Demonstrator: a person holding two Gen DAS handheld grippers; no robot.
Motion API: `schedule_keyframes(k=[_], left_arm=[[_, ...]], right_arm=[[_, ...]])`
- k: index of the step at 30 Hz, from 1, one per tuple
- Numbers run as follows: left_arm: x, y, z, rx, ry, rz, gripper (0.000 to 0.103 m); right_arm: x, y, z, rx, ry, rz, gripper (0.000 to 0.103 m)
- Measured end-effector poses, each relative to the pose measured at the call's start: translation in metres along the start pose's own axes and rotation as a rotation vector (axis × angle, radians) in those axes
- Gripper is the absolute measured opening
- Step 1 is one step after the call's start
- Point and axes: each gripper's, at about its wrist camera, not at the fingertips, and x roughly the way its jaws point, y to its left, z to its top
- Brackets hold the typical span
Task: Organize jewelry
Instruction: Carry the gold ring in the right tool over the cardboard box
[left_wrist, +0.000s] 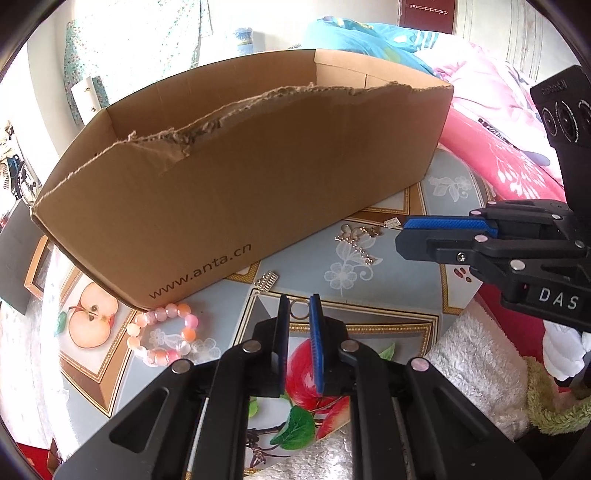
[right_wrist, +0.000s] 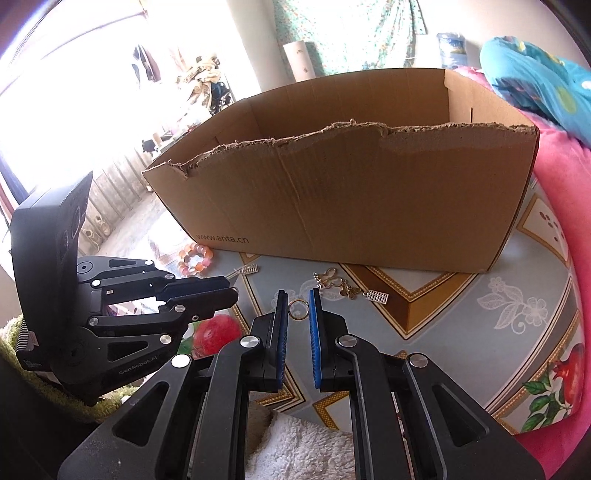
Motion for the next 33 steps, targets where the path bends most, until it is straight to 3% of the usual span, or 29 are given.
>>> schedule_keyframes(k=[33], left_arm=[[-0.001,-0.016,0.011,0.050,0.002,0.042,0.010]], right_arm=[[-0.012,-0.021,-0.011,0.068,-0.064,0.016,0.009]])
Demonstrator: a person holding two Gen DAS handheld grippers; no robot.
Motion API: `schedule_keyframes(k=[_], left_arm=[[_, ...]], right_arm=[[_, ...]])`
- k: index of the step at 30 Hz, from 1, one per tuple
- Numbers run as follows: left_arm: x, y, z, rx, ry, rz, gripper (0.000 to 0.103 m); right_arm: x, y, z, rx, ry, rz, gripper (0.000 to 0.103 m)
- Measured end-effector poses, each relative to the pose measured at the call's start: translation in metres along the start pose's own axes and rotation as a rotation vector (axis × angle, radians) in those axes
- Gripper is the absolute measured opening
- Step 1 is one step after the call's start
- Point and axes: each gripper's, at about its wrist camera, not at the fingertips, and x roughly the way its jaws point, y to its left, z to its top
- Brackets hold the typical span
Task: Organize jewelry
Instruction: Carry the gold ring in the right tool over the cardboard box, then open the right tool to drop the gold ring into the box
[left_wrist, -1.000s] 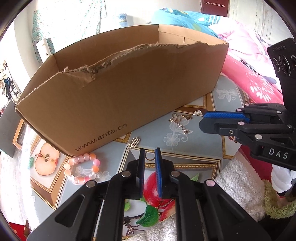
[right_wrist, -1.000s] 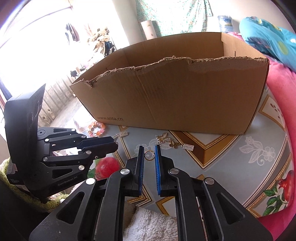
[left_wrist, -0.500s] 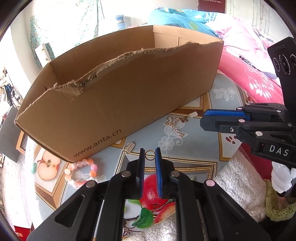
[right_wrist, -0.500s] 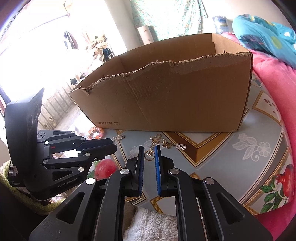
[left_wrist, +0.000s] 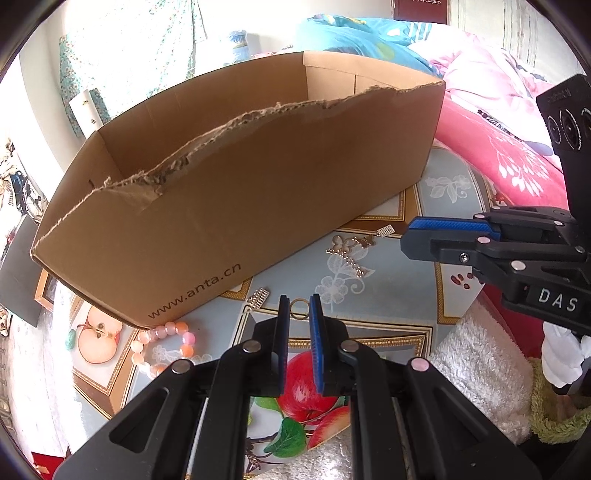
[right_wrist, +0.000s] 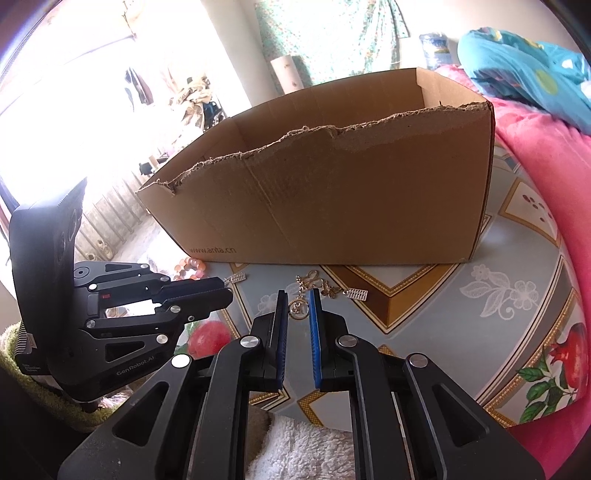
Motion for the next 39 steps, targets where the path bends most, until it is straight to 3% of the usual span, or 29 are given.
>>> schedule_keyframes(k=[11,16,24,29,32,39], left_arm=[[-0.008,0.000,0.004,0.008,-0.022,-0.018,0.010],[-0.028,0.005,0.011,0.004,-0.082,-0.055,0.010],[-0.084,0.026,0.041,-0.040,-0.234,-0.128,0.010],[-0.091,0.049,0.067,-0.048,-0.276,-0.095,0.010],[-0.072,0.066,0.083,-0.045,-0.226,-0.039,0.010],[-0.024,0.091,0.103,-0.054,-0.125,-0.041,0.011]], right_arm=[[-0.006,-0.001,0.000,0.007,-0.022,0.000,0.009],[-0.022,0.003,0.009,-0.008,-0.063,-0.007,0.009],[-0.058,0.017,0.052,-0.061,-0.191,0.048,0.009],[-0.052,0.030,0.096,-0.110,-0.215,0.077,0.010],[-0.026,0.032,0.122,-0.114,-0.148,0.083,0.010],[0.055,0.022,0.152,-0.054,0.116,0.074,0.010]])
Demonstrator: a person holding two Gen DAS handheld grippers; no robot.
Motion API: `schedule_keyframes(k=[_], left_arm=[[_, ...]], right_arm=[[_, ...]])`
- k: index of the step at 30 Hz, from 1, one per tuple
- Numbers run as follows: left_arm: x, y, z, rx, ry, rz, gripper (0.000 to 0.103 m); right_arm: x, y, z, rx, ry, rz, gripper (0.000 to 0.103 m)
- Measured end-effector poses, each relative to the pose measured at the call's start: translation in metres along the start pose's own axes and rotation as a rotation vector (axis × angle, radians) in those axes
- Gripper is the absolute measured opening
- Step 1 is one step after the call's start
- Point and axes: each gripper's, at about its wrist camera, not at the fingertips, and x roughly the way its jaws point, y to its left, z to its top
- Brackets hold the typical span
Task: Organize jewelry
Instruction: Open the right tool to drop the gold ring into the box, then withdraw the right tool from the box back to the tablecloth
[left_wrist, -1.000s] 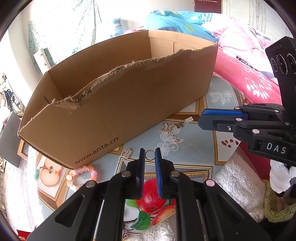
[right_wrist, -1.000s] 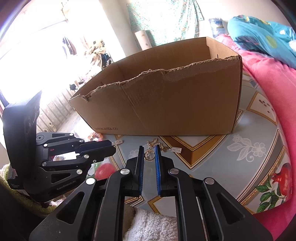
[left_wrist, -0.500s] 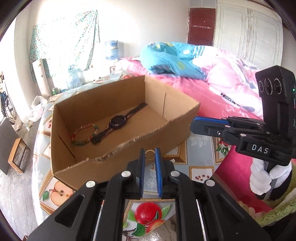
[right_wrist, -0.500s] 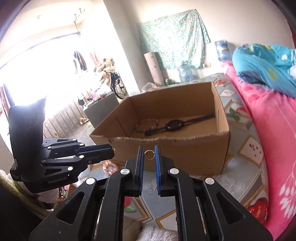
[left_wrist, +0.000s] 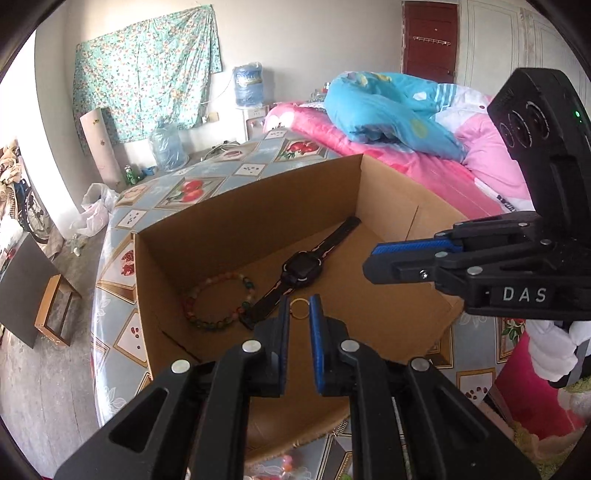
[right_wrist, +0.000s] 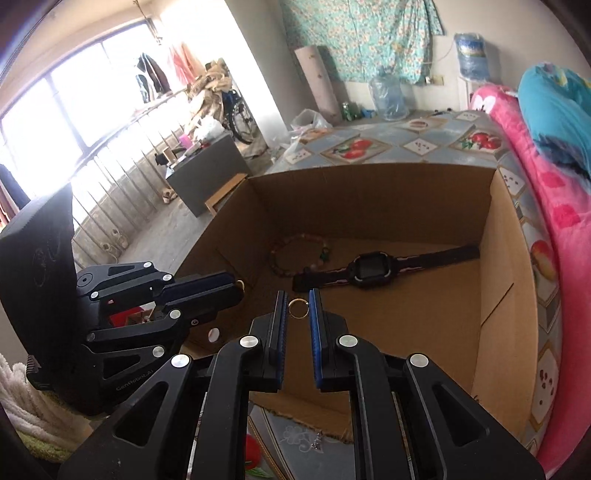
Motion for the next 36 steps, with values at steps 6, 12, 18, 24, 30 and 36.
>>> schedule_keyframes(k=[6,12,18,24,30,36], left_arm=[[0.024,0.010,0.001,-0.038,0.053,-0.001,0.017],[0.018,0.021,-0.002,-0.089,0.020,0.008,0.024],[-0.013,0.034,-0.002,-0.137,-0.079,0.026,0.024],[-0.048,0.042,-0.013,-0.190,-0.174,0.039,0.024],[-0.082,0.044,-0.039,-0.210,-0.254,0.019,0.026],[-0.104,0.039,-0.078,-0.203,-0.273,-0.023,0.027]], right_arm=[[0.020,-0.009,0.002,0.048,0.056,-0.014,0.014],[0.002,-0.021,0.005,0.091,0.011,-0.013,0.015],[-0.027,-0.024,0.002,0.105,-0.067,-0.035,0.015],[-0.064,-0.024,-0.010,0.114,-0.149,-0.057,0.015],[-0.094,-0.011,-0.032,0.100,-0.218,-0.061,0.015],[-0.100,0.015,-0.072,0.039,-0.196,-0.070,0.015]])
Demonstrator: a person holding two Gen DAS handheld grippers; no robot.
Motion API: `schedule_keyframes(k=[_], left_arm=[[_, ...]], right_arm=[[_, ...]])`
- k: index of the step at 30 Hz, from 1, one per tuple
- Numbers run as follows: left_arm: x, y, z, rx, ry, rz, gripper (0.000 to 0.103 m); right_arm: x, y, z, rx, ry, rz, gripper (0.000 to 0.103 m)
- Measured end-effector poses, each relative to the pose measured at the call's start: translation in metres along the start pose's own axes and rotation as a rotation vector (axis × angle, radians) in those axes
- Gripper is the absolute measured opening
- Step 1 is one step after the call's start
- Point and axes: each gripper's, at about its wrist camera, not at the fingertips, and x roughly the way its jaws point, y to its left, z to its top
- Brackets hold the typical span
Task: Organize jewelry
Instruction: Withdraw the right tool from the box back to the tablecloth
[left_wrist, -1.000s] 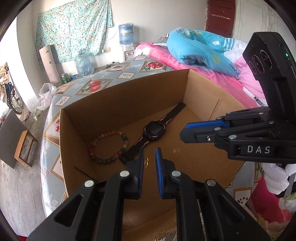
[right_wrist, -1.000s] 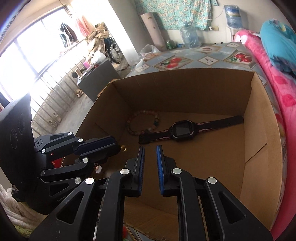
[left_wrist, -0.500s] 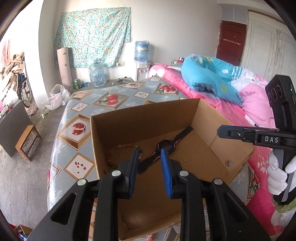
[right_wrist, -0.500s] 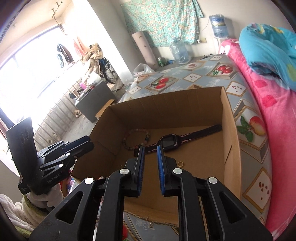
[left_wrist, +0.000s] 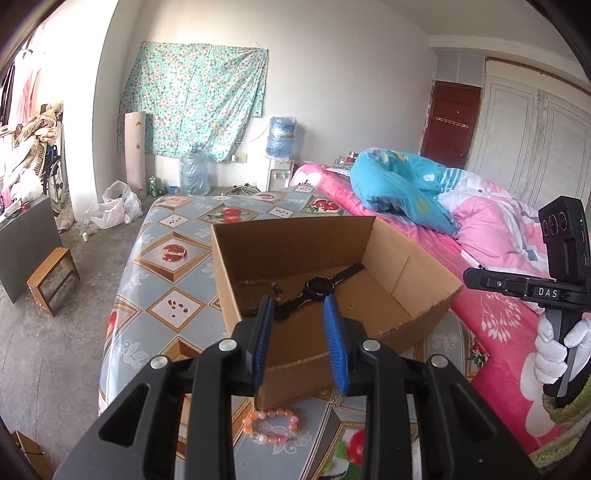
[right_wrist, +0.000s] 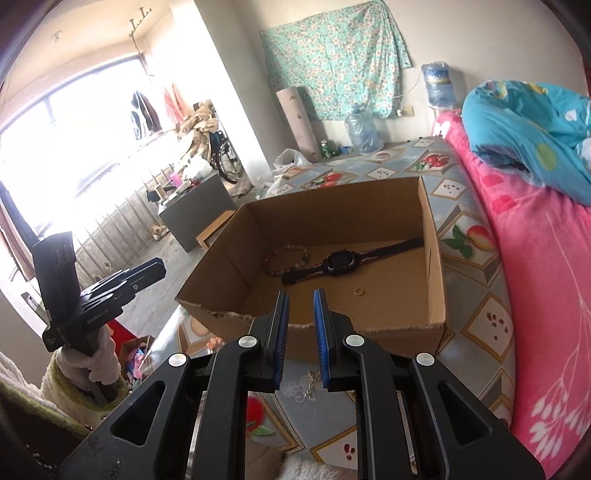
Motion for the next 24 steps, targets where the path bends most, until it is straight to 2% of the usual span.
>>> schedule_keyframes(k=[4,8,14,19,21,24], left_arm=[[-0.003,-0.003,-0.029,-0.019,0.060,-0.055,0.028],[0.015,-0.017,-0.057,-0.013,0.152,-0.108,0.028],[0.059,-0.050,-0.086,0.147,0.241,-0.068,0.028],[0.091,-0.060,-0.095,0.271,0.253,-0.022,0.028],[0.101,-0.061,-0.097,0.300,0.263,-0.019,0.026],[0.114,-0.062,-0.101,0.329,0.291,-0.011,0.018]], right_arm=[[0.017,0.003,-0.037,0.069,0.069,0.021,0.015],[0.043,-0.001,-0.065,0.177,0.146,0.047,0.015],[0.070,0.002,-0.083,0.184,0.225,-0.021,0.015],[0.073,-0.001,-0.092,0.216,0.237,-0.066,0.015],[0.074,-0.003,-0.092,0.228,0.239,-0.078,0.015],[0.079,-0.003,-0.091,0.232,0.247,-0.094,0.015]])
